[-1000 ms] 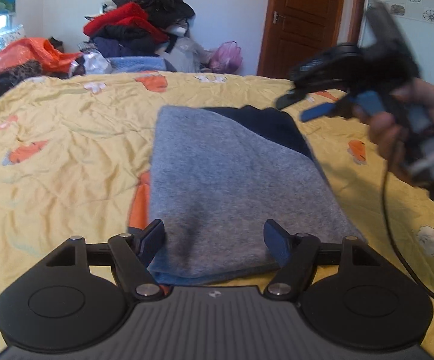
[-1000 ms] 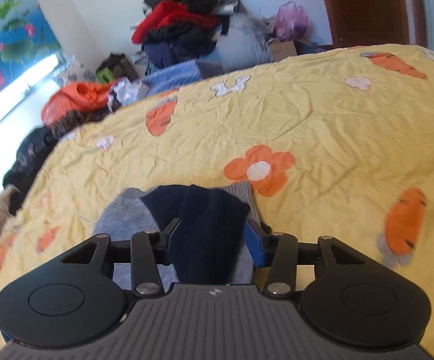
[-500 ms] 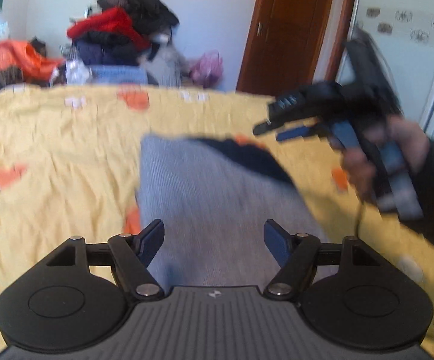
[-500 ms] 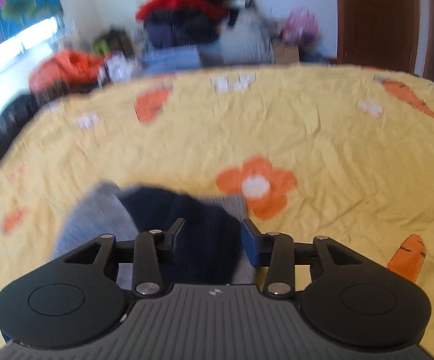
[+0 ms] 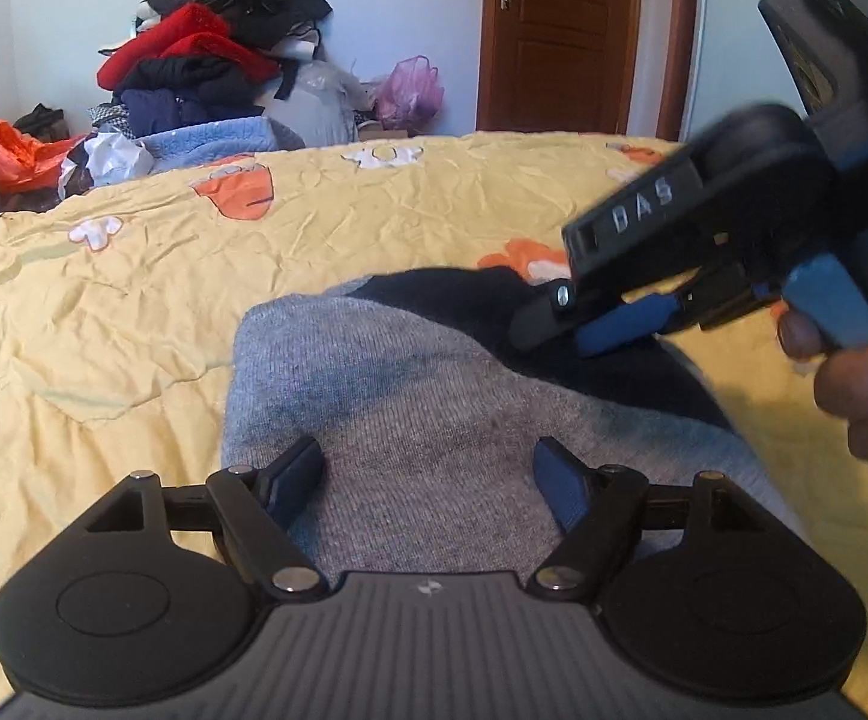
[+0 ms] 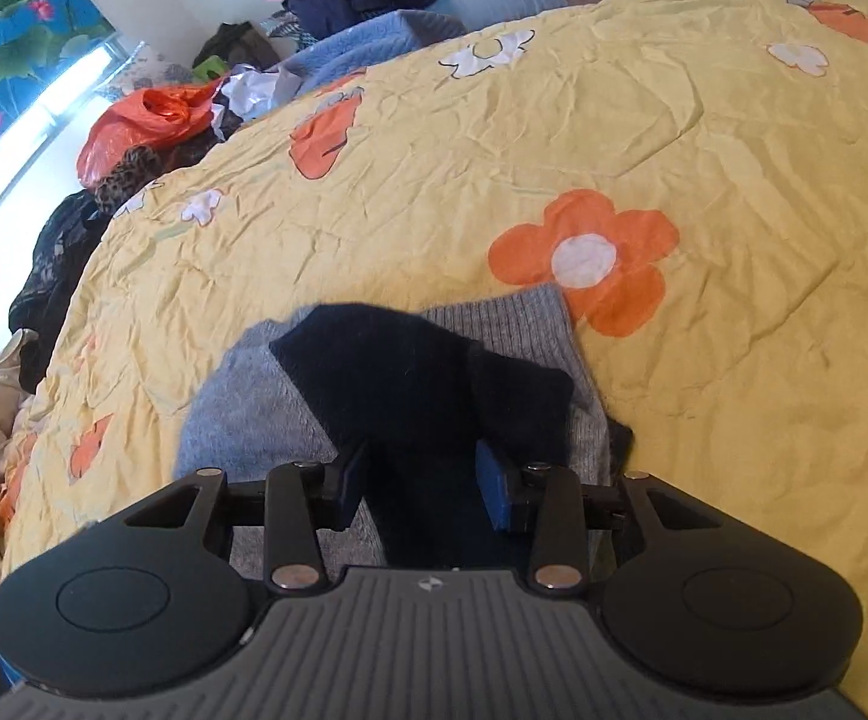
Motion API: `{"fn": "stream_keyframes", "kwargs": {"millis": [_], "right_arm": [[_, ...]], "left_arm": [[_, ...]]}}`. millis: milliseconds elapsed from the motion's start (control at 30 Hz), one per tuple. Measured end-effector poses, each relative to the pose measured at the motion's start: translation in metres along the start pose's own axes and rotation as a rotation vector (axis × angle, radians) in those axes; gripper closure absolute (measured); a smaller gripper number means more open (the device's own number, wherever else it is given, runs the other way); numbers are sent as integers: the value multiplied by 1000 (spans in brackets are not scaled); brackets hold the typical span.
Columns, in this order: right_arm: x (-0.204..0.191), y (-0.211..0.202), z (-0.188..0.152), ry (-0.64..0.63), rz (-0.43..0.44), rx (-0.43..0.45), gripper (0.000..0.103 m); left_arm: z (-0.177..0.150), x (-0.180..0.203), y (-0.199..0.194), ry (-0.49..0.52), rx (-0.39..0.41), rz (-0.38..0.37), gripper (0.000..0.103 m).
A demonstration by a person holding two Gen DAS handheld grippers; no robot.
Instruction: Fold small clothes
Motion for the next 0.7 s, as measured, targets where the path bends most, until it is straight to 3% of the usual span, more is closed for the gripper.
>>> {"fn": "stream_keyframes", "kwargs": {"millis": [67, 133, 267, 367, 467, 500, 567, 633, 700], "right_arm": [[-20, -19, 12, -35, 45, 58, 56], [-46, -26, 19, -59, 143, 63, 53], [-102, 10, 17, -99, 305, -89, 43], [-119, 57, 12, -104, 291, -192, 44], [-106, 99, 10, -99, 143, -230, 49], [-104, 106, 12, -95, 144, -219, 49], [-103, 106, 12, -59, 143, -225, 48], [-107, 100, 8, -122, 128, -221, 48], [-104, 78, 8, -115, 137, -169, 47]], "left_arm": [[-2, 0, -20, -15, 44, 3, 25], [-12, 7, -39, -7, 61, -10, 25], [-39, 22, -42, 50, 30, -18, 25], [-49, 24, -37, 44, 20, -8, 24], [-51, 22, -34, 13, 20, -21, 24], [-51, 21, -34, 8, 18, -25, 24], [-50, 19, -35, 5, 20, -38, 24], [-49, 17, -38, 3, 22, -47, 24], [-46, 9, -48, -53, 24, -65, 24]]}}
Point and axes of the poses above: each gripper's, at about its wrist camera, not at the fingertips, and y roughly the way its jaws point, x to its right, z to its top, the point moved 8 cm from there along y, roughly the way its jaws point, and after that the axes turned 5 degrees about z, right-handed, at the moved point
